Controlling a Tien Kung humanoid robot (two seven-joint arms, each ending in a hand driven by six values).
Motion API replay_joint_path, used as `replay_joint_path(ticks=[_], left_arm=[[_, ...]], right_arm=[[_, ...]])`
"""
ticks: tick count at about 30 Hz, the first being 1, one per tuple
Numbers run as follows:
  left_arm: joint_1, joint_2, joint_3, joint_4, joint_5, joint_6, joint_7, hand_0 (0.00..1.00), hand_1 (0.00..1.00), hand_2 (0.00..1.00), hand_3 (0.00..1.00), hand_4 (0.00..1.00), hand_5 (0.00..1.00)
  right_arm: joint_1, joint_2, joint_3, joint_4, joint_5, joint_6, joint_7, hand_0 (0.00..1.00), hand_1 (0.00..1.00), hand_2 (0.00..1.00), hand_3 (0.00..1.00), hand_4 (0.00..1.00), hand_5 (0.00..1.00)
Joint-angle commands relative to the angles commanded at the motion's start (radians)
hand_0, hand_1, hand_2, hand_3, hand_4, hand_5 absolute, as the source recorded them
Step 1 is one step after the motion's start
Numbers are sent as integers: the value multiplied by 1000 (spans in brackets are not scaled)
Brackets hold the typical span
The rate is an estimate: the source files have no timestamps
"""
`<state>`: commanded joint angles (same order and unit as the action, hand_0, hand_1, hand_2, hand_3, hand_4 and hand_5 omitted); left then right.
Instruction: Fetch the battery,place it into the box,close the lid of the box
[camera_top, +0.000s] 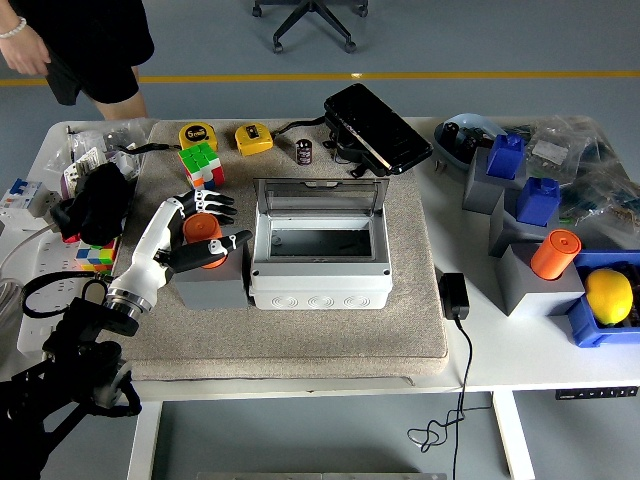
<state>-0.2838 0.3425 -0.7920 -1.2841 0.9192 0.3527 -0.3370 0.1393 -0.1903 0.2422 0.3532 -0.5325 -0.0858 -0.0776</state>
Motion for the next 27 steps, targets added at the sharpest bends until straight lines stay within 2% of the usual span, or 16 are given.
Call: replay_joint_path(ticks=[1,6,7,12,13,18,19,24,25,27], left_arm=[[-1,0,1,1,-5,-1,1,505,486,501,522,998,121],[-7,-2,8,11,-23,0,2,505,486,501,522,998,121],[-9,-2,10,12,-26,-1,1,391,380,403,471,998,73],[-17,-3,21,19,-41,2,-4,391,380,403,471,998,73],[-19,-4,23,22,-42,2,-5,239,283,321,354,993,2],[-30,-8,39,33,-57,14,-17,239,283,321,354,993,2],[-33,-9,43,35,-59,17,-20,103,188,219,207,857,2],[-48,-14,59,44,-77,24,-35,103,188,219,207,857,2],[-53,-16,63,47,-82,22,-38,45,113,142,159,716,2],[-59,-19,67,49,-87,20,-41,45,113,142,159,716,2]], right_arm=[[0,0,1,0,0,0,0,737,706,707,733,998,619],[1,0,0,0,0,0,0,737,706,707,733,998,619],[1,0,1,1,-1,0,0,736,706,708,733,998,619],[3,0,1,1,0,0,0,736,706,708,733,998,619],[3,0,1,1,0,0,0,737,706,708,732,998,618],[1,0,0,0,1,-1,0,737,706,708,732,998,618],[1,0,0,0,1,-1,0,737,706,708,733,998,619],[0,1,0,0,1,-1,1,737,706,708,733,998,619],[0,1,-1,0,1,-2,1,737,706,708,733,998,619],[0,1,-2,-1,2,-2,2,737,706,708,733,998,619]])
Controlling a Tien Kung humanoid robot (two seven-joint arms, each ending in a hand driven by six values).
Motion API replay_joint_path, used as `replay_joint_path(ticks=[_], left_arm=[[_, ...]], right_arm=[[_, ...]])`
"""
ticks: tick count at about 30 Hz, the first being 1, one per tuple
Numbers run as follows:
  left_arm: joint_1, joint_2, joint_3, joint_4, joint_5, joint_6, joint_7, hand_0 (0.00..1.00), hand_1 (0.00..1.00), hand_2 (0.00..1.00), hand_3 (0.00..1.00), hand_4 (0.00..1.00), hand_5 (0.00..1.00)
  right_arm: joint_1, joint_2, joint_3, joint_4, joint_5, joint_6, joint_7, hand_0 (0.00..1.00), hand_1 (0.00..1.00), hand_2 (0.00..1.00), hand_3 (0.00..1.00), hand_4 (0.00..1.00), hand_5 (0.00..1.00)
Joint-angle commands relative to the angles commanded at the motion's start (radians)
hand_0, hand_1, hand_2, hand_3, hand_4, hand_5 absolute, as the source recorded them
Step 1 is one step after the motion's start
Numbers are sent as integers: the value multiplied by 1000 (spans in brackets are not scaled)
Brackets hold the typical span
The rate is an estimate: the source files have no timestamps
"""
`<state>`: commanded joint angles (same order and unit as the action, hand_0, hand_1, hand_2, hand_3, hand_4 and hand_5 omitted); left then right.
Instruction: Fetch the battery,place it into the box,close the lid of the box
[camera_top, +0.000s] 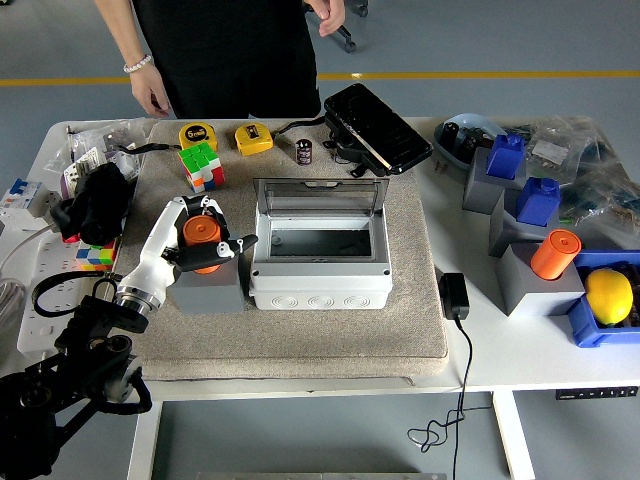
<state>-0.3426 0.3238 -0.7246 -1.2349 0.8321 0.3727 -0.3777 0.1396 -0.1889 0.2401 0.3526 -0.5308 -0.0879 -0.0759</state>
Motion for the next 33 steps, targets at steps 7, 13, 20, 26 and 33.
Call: replay_joint_path(ticks=[7,13,20,26,33], left_arm=[[-23,-11,16,10,-21,-10,-8,36,81,103,148,730,2],[-27,-13,8,4,-26,-16,-18,30,69,92,133,796,2],[-26,-9,-45,-76,122,-10,-6,29,65,95,132,824,2],[-62,24,-28,-179,337,12,78,29,62,99,147,969,2],[-135,24,39,-198,505,19,139,9,32,95,138,998,227]], right_arm=[[2,1,1,0,0,-1,3,737,706,707,733,998,619],[2,1,2,0,1,-2,5,737,705,707,731,998,619],[1,1,1,-1,2,-3,6,736,704,707,732,998,618],[4,-1,5,1,0,-4,7,735,705,706,731,998,617],[4,-3,3,0,3,-5,6,736,703,706,731,998,617]])
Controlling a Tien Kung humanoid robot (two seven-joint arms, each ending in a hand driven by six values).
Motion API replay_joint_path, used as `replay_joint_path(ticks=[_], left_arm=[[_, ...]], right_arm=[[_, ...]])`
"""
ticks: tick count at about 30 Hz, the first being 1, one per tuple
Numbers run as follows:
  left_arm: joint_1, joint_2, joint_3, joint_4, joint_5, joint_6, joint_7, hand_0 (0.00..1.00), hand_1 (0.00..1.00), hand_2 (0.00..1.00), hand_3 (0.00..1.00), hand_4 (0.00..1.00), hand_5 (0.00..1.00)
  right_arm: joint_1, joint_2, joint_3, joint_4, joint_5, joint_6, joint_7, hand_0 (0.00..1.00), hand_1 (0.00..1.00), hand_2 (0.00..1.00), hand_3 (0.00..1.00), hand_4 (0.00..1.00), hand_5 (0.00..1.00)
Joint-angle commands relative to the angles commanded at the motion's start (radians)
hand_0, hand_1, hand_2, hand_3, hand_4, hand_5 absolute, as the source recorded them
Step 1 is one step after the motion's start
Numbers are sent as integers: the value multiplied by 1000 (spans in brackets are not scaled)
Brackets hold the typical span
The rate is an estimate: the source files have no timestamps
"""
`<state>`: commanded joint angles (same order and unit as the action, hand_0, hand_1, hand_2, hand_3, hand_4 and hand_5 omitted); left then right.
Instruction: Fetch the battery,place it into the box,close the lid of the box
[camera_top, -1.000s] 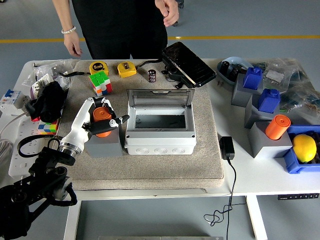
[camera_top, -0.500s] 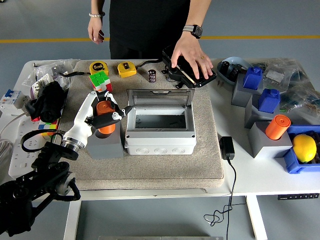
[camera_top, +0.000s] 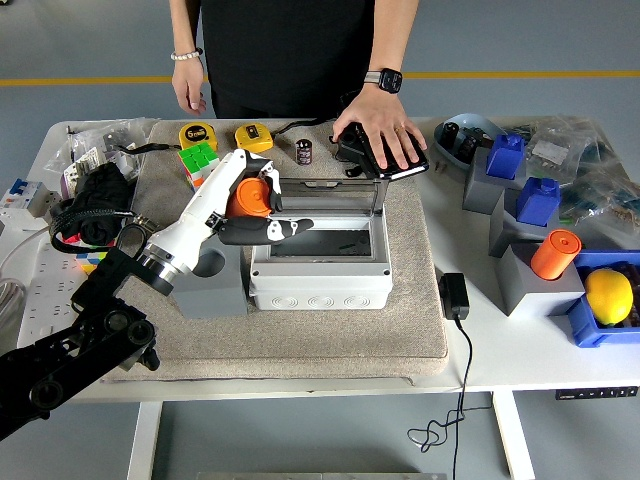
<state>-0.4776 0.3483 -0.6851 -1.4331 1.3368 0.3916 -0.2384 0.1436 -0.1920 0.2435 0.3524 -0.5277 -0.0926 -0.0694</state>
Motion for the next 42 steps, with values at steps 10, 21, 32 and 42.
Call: replay_joint_path(ticks=[10,21,32,42], left_arm=[[-166,-66,201,60,272,6,192,2,2,78,133,998,358],[-264,-140,313,150,436,-25,412,2,2,75,138,998,462],[-318,-207,392,258,507,10,449,2,2,82,155,998,516],[-331,-249,411,312,578,14,596,38,35,117,214,998,583]], right_arm=[[-1,-3,-7,2,4,0,0,736,704,705,730,998,619],[-1,-7,-19,3,9,-1,0,735,704,705,728,998,616],[-4,-8,-23,5,9,-1,0,735,703,704,728,998,616],[-9,-6,-14,6,5,-1,-1,735,704,704,727,998,615]])
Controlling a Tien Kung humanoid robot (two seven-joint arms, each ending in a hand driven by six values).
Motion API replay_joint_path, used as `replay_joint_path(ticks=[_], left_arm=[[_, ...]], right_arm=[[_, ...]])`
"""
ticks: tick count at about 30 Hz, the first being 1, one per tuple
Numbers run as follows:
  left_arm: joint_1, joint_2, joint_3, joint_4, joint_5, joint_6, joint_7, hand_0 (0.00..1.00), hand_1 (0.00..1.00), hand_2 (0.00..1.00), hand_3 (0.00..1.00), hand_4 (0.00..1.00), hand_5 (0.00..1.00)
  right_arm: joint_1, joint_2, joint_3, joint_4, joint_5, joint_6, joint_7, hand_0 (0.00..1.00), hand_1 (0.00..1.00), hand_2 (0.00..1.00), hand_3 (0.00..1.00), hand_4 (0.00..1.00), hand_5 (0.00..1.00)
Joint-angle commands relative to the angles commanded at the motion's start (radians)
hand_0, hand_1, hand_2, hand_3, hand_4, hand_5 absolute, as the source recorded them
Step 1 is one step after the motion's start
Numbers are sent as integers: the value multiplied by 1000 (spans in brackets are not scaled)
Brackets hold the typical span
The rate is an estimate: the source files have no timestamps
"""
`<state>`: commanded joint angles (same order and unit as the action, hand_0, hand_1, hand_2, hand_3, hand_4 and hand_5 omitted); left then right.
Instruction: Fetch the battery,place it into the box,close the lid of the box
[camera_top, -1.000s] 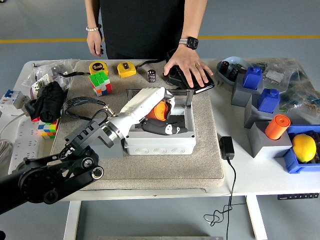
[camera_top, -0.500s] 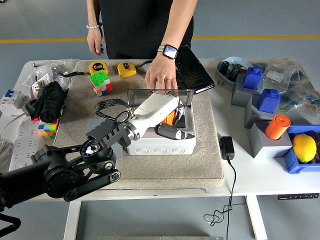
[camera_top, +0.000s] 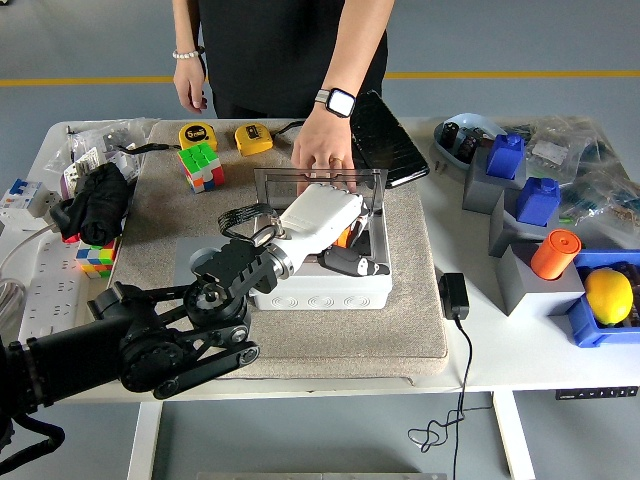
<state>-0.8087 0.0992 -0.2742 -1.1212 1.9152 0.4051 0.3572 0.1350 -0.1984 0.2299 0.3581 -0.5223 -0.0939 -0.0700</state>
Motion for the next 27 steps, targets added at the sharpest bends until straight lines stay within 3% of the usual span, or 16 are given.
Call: replay_joint_path(ticks=[1,6,7,12,13,18,19,27], left_arm=[[1,-2,0,2,7,1,19,105,93,156,238,998,724],[4,-13,3,7,24,2,88,105,93,156,238,998,724],[5,-14,2,7,22,0,95,128,177,259,327,998,746],[9,-20,1,1,-5,3,91,128,177,259,327,998,746],[9,-21,1,-1,-9,5,90,220,345,394,488,998,763],[10,-27,-7,-4,-39,14,72,220,345,394,488,998,763],[11,-27,-8,-4,-46,14,69,368,506,515,579,998,769],[12,-31,-12,-5,-49,12,71,384,523,528,591,998,778]], right_arm=[[0,0,0,0,0,0,0,736,704,704,727,998,615],[-1,2,1,2,-3,0,0,736,704,704,727,998,615],[-1,2,1,2,-3,0,0,734,704,704,727,998,615],[0,2,5,4,-7,0,0,734,704,704,727,998,615],[0,2,6,5,-8,0,0,734,703,704,727,998,613],[0,2,7,6,-9,0,0,734,703,704,727,998,613],[0,2,7,6,-10,0,1,735,703,704,727,998,614],[1,3,5,5,-8,1,1,737,703,704,727,998,614]])
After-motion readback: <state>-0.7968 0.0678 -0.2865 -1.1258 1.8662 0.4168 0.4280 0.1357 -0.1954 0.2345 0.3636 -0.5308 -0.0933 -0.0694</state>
